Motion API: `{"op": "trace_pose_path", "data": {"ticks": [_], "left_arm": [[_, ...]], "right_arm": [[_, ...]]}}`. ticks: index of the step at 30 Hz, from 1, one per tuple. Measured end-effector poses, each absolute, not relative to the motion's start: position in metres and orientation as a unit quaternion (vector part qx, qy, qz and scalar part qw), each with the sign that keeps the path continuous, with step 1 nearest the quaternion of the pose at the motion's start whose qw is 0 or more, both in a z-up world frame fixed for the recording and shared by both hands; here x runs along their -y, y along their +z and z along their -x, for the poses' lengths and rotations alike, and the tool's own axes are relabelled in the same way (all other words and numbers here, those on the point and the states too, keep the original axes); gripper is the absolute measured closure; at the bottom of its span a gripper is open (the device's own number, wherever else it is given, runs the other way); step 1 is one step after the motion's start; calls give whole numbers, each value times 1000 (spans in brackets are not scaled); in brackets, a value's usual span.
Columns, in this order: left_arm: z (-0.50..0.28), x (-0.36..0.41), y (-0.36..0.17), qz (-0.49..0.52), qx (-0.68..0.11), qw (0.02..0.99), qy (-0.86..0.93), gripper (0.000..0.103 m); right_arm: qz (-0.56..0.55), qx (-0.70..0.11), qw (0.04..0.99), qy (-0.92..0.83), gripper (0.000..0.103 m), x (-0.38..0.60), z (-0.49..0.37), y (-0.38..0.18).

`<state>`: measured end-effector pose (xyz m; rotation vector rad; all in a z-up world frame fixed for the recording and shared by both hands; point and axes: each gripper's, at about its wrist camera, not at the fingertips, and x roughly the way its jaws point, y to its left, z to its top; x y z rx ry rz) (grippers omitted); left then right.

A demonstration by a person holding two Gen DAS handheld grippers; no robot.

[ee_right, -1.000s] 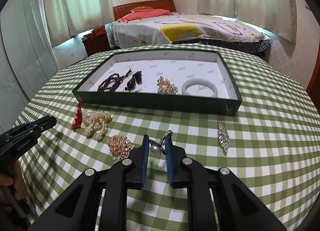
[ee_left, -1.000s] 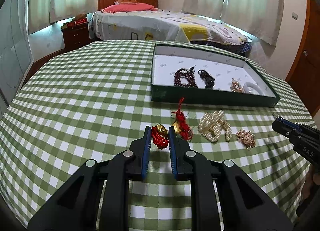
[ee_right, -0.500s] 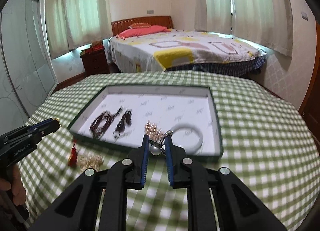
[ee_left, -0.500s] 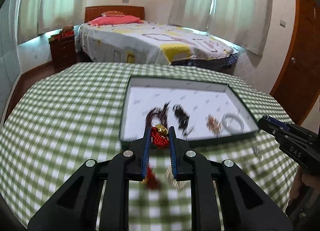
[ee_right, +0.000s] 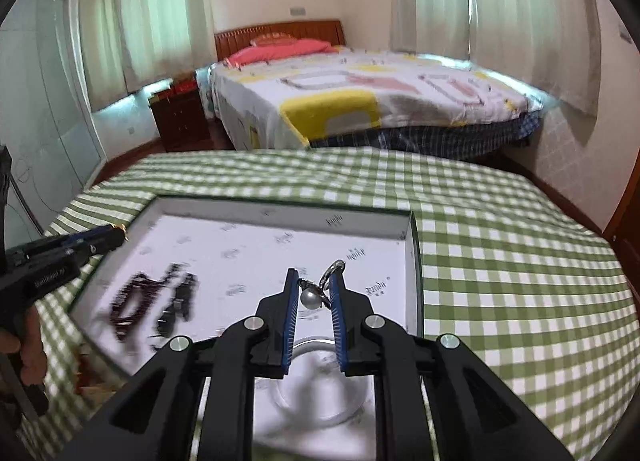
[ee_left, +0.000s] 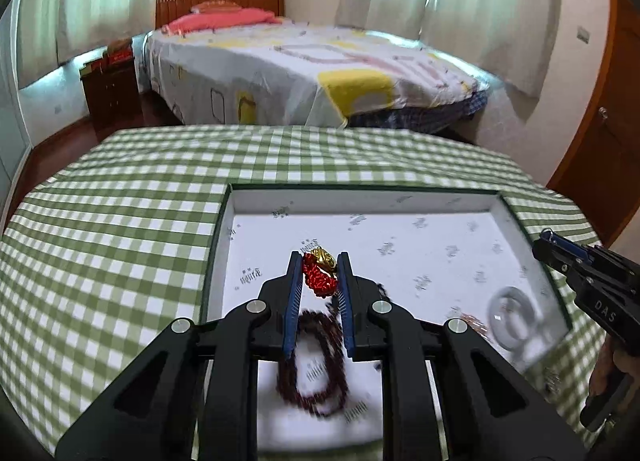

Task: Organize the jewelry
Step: 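Carry the pearl ring and red tassel charm into the green box, open both tools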

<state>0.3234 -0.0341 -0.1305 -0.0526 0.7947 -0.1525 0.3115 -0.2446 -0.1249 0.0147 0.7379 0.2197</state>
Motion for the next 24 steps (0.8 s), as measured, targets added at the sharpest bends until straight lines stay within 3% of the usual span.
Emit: {"op": "trace_pose_path", "data": {"ticks": [14,21,24], "left_arm": [[-376,28,-177,25,-480,875,-65,85],[-378,34,-177,17,-483,873,-67,72],[-376,38,-176,17,-477,876,-73,63]], "right_arm": [[8,-439,892,108,86,250,-351,-166],[6,-438,892,110,63,253,-349,-163],[6,-437,893,110,60,253,-349,-162]]}}
